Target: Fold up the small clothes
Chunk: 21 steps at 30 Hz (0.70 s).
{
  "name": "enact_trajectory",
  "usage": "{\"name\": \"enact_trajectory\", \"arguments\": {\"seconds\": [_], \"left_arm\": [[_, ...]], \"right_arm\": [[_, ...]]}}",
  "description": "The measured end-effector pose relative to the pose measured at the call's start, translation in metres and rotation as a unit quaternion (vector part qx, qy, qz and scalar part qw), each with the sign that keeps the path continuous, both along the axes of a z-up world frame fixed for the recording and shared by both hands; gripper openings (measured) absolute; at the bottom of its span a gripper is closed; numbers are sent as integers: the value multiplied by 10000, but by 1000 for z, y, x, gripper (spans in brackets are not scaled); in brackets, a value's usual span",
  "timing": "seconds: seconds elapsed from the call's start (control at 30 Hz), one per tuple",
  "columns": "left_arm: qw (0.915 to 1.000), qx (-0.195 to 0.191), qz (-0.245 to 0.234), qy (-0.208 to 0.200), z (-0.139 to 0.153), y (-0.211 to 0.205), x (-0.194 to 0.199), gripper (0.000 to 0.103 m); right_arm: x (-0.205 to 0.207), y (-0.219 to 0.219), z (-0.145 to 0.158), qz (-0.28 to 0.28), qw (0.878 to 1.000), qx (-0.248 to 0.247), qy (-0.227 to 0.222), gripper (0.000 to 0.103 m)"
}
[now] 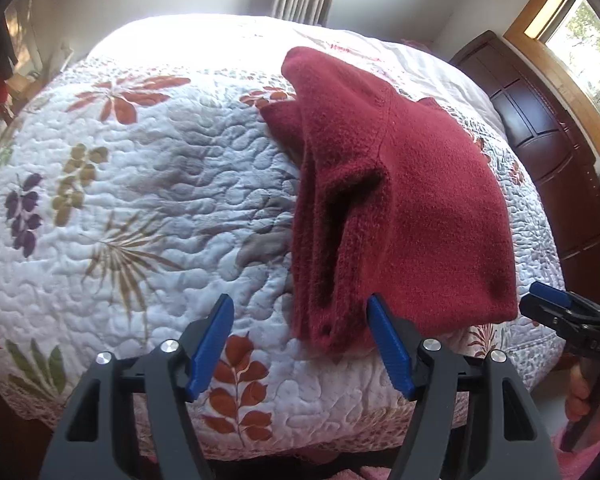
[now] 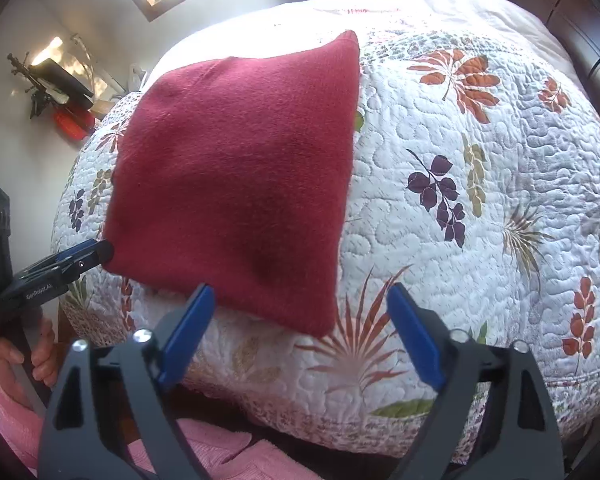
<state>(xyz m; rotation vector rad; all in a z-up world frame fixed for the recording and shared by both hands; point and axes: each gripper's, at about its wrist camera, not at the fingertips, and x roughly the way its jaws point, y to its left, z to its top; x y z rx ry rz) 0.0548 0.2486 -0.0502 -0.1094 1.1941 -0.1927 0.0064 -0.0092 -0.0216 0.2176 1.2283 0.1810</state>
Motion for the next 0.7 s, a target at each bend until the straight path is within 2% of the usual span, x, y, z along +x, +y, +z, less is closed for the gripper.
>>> {"name": "enact_trajectory", "arguments": {"seconds": [0.23,0.7], "left_arm": [[9993,226,-142,-256,30,-14,-18,77],[9951,573,-219,-770,69,-27,-41,82]], "right_arm": [[-12,16,21,133,9996,-117,-200,95],[-28,24,44,-42,9994,-104,-336,96]]}}
